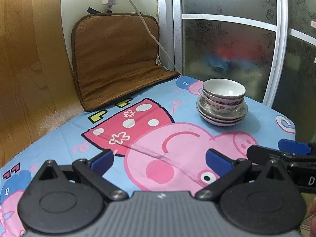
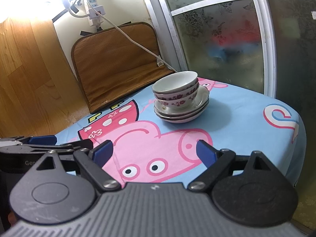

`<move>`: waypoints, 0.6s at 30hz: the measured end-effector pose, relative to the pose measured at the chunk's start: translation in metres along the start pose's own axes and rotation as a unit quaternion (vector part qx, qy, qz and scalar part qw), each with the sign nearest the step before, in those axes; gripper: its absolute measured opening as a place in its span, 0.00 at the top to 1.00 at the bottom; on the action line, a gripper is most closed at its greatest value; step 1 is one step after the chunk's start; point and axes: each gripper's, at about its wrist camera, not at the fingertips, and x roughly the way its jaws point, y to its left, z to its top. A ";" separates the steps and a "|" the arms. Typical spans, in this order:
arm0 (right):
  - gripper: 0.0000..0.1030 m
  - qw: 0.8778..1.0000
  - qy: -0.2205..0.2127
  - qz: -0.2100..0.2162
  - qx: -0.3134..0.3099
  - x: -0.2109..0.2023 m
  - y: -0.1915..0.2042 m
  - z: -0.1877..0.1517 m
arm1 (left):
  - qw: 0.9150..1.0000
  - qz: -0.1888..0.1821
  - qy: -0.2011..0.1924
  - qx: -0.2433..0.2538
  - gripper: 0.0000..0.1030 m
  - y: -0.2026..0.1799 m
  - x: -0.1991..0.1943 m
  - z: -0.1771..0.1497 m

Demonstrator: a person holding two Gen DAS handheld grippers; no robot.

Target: Organize plates and bowls

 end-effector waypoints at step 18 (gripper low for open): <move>0.10 1.000 0.005 0.006 -0.003 0.001 0.000 -0.001 | 1.000 0.003 0.006 0.004 0.00 -0.001 0.003 -0.001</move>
